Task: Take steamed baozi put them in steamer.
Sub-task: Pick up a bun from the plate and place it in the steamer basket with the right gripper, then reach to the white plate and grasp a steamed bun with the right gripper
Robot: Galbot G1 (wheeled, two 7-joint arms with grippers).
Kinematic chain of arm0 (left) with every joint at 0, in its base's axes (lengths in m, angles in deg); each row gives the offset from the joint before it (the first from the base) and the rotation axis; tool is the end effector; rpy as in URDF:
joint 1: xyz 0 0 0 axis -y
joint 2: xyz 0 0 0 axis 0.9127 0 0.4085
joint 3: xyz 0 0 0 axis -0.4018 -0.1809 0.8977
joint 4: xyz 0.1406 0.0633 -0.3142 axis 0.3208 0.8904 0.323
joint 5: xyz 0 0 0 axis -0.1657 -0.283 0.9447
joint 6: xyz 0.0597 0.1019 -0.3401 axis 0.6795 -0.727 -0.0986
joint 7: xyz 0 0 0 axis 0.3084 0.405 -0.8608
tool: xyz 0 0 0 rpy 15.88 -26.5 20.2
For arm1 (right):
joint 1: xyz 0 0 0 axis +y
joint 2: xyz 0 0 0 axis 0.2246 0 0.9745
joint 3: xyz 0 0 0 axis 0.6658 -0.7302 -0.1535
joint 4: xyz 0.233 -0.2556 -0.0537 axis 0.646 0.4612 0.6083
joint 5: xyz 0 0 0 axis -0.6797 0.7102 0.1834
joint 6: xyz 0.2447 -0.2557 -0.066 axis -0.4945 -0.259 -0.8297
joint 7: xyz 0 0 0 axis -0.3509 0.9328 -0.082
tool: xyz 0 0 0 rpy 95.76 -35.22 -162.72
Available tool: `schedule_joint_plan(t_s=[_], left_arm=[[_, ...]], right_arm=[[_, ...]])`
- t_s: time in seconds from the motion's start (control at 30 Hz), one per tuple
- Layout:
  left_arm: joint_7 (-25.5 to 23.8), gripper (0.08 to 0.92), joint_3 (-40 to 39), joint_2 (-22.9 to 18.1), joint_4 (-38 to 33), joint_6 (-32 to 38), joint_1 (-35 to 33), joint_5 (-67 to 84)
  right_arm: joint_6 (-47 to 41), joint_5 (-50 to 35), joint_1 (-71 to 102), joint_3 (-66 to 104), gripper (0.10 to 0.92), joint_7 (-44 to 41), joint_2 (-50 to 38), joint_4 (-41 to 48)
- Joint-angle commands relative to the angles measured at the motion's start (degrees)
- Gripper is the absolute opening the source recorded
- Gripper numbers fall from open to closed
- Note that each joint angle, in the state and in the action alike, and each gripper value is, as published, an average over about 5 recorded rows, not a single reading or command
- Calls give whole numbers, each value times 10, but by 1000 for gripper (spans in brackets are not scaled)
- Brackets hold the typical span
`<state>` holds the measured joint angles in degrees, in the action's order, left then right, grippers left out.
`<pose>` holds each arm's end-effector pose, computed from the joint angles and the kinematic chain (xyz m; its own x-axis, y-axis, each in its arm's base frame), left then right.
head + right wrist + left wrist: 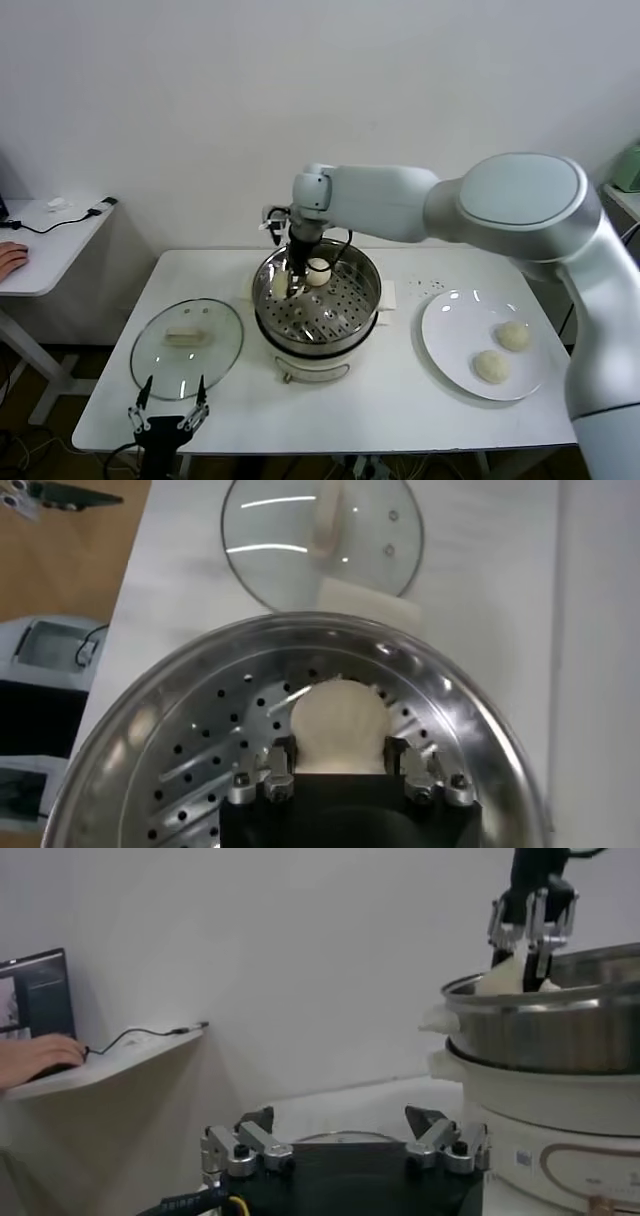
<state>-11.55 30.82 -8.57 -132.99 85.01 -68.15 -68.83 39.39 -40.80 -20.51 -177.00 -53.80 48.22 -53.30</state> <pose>0.1023 0.0373 -0.3493 -0.9787 -0.1528 0.1369 -0.1217 0.9697 0.2119 0.5894 0.2296 -0.1017 -0.0383 -0.2301 0.9724 -0.9857 -0.1509 -0.0745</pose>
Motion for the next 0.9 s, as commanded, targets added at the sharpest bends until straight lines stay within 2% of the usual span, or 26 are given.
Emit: schedule_joint_plan(t_s=[0.03, 0.13, 0.37, 0.47, 0.67, 0.9], left_arm=[[0, 823, 0, 1, 3, 0, -3, 1], [1, 823, 1, 0, 5, 1, -3, 1], [1, 823, 1, 1, 7, -1, 0, 1], [1, 823, 1, 1, 5, -2, 2, -2], [1, 823, -1, 1, 3, -2, 4, -10], [0, 823, -4, -2, 1, -4, 7, -21]], right_arm=[[-9, -3, 30, -17, 571, 9, 24, 14], [-12, -4, 28, -17, 592, 10, 19, 14], [-11, -11, 9, -6, 772, -1, -1, 5], [-6, -8, -18, -6, 814, -18, -29, -18], [29, 2, -108, -14, 823, -57, -124, -94], [67, 92, -193, -27, 823, -97, -316, -218]])
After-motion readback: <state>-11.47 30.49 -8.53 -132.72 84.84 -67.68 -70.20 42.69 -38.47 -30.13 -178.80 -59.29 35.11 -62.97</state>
